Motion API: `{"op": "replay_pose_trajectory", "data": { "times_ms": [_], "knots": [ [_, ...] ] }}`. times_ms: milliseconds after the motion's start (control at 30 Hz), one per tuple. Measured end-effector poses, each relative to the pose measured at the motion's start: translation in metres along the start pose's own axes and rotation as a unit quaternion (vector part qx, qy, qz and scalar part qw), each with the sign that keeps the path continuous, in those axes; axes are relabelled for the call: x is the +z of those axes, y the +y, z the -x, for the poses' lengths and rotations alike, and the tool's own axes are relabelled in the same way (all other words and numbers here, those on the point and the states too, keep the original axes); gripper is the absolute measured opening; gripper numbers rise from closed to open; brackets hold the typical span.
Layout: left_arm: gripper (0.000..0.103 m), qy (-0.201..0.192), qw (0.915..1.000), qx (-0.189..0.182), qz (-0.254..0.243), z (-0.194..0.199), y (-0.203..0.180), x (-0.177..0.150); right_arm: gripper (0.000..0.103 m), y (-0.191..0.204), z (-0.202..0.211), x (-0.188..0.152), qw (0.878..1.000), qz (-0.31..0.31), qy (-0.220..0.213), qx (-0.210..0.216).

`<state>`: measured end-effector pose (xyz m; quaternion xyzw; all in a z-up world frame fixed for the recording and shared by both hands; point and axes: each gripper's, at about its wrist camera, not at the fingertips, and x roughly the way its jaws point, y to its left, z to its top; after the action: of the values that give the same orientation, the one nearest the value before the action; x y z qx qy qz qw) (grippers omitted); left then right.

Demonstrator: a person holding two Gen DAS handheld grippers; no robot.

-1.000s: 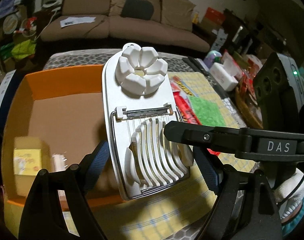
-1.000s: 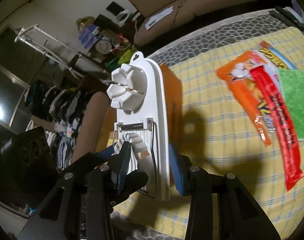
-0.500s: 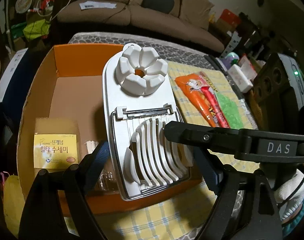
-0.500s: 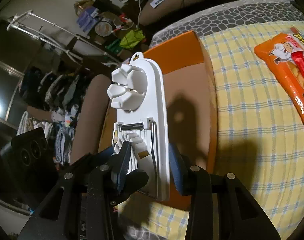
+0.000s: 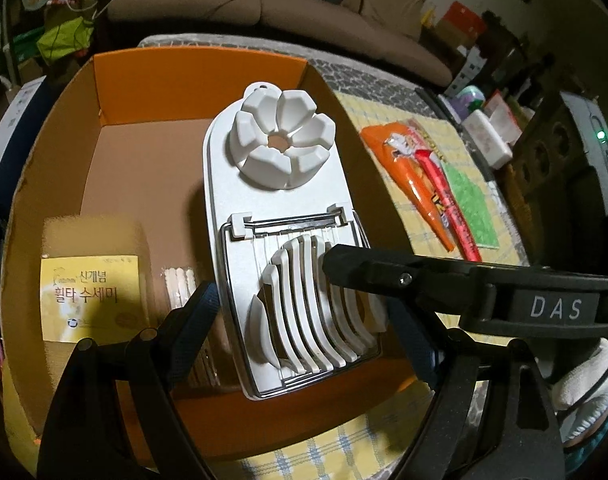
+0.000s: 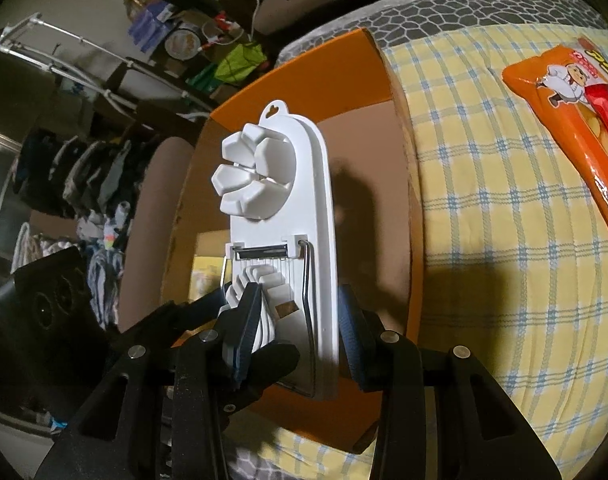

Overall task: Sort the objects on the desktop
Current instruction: 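Lift the egg slicer with the right tool and carry it over the box, then lower the egg slicer into the box and open the right tool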

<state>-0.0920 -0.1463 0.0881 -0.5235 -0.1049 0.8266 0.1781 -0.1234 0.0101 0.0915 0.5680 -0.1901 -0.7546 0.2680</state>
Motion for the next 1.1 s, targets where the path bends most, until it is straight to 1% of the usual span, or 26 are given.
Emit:
{"op": "replay_pose_trajectory", "data": {
  "times_ms": [300,600,700,833,967,1100],
  "knots": [
    [0.084,0.015,0.9999,0.000,0.005,-0.011,0.005,-0.007,0.039,0.003,-0.004,-0.001,1.000,0.011,0.012,-0.014],
    [0.084,0.033,0.9994,0.003,0.001,-0.018,0.004,-0.008,0.040,0.012,-0.009,-0.006,0.996,0.044,0.021,-0.072],
    [0.084,0.036,0.9989,0.027,-0.009,-0.020,0.002,-0.009,0.038,0.015,-0.009,-0.007,0.995,0.051,0.021,-0.089],
    [0.084,0.042,0.9988,0.024,-0.002,-0.021,0.007,-0.012,0.048,0.017,-0.002,-0.007,0.994,0.050,0.013,-0.094],
    [0.084,0.038,0.9991,0.018,0.010,-0.017,0.011,-0.014,0.048,0.018,0.011,-0.006,0.994,0.050,0.002,-0.095],
    [0.084,0.029,0.9994,0.015,0.013,-0.007,0.008,-0.014,0.051,0.020,0.020,-0.004,0.992,0.056,-0.010,-0.110]
  ]
}}
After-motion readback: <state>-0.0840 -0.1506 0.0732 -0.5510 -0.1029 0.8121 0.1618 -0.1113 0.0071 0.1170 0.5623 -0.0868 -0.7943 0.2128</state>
